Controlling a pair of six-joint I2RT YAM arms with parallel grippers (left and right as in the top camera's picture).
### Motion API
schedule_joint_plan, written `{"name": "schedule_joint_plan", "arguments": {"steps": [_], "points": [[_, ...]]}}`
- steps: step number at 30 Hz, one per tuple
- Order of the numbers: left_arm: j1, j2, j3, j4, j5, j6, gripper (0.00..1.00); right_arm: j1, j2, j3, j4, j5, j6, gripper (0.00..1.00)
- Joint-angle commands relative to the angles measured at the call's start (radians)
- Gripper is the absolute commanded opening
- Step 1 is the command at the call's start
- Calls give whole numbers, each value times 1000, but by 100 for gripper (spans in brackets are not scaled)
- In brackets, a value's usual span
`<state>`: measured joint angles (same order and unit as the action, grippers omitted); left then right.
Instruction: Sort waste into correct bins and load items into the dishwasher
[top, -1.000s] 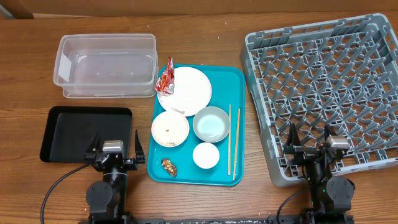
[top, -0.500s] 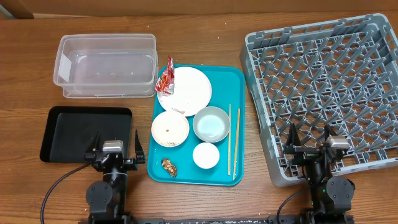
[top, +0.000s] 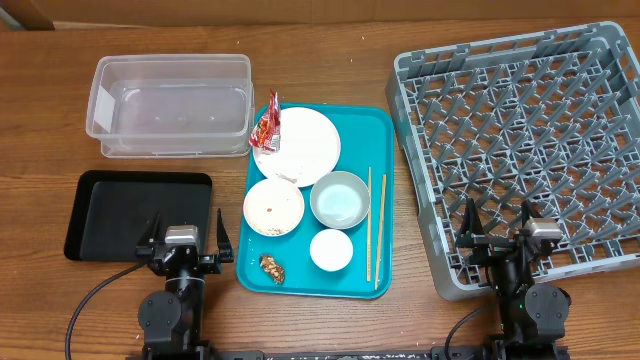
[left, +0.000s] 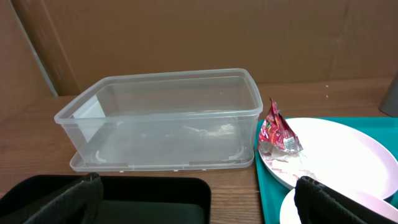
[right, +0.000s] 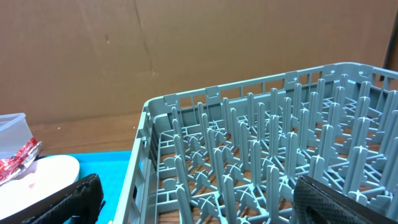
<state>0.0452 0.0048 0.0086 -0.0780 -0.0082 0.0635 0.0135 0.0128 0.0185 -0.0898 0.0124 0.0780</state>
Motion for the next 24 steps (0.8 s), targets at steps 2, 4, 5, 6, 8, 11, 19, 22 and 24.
{"name": "schedule_joint_plan", "arguments": {"steps": [2,4,5,6,8,11,19,22,24], "points": [[-8,1,-3,1,2,26,100,-3,-10,-10,8,6,13,100],[-8,1,-3,4,-6,27,100,-3,-10,-10,8,-3,82,100],[-6,1,-3,5,-13,26,100,-3,-10,-10,7,-3,106,100],[-6,1,-3,8,-13,15,100,-3,-10,-10,6,-3,126,100],[-6,1,-3,10,-14,-49,100,-3,-10,-10,7,-3,136,100],[-6,1,-2,0,8,-137,100,-3,-10,4,-1,-2,136,100],[-6,59,100,-98,83,-199,100,-3,60,138,-85,13,136,100],[-6,158,188,-161,105,-198,100,-3,139,230,-147,11,137,100],[-6,257,262,-188,136,-198,100,-3,204,299,-189,9,137,100]]}}
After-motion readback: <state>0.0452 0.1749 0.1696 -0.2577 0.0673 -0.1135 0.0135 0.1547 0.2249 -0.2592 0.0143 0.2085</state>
